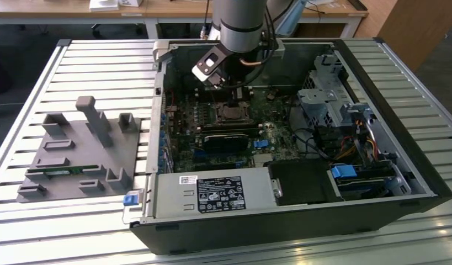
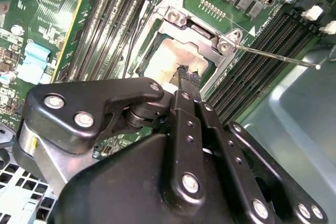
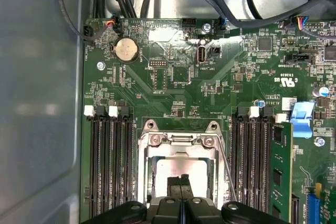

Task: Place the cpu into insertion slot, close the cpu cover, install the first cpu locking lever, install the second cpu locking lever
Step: 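Install the first cpu locking lever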

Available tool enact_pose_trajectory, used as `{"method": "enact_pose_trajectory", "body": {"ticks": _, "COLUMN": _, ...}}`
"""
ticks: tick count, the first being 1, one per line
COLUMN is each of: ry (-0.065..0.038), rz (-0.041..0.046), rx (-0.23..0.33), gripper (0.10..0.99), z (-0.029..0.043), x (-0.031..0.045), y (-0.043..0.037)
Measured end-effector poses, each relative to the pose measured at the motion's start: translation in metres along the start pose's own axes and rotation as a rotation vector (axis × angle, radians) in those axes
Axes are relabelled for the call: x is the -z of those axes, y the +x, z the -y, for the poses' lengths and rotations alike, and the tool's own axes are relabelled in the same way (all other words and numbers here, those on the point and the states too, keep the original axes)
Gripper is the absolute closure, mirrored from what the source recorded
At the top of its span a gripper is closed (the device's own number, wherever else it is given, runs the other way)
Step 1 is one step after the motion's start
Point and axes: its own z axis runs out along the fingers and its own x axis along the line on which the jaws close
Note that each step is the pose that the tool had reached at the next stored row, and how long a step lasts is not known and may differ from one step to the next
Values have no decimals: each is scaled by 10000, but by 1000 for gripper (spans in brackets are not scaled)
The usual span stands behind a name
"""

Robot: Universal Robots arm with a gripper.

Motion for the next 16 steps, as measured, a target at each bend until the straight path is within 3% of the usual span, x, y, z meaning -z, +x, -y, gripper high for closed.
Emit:
{"method": "enact_pose_trajectory", "body": {"ticks": 4, "ry": 0, "rz": 0, "rx": 0, "gripper": 969, "z": -1, "x": 68, "y": 3}}
{"method": "enact_pose_trajectory", "body": {"ticks": 14, "ry": -4, "rz": 0, "rx": 0, "gripper": 969, "z": -4, "x": 404, "y": 17}}
{"method": "enact_pose_trajectory", "body": {"ticks": 16, "ry": -5, "rz": -1, "rx": 7, "gripper": 969, "z": -5, "x": 441, "y": 18}}
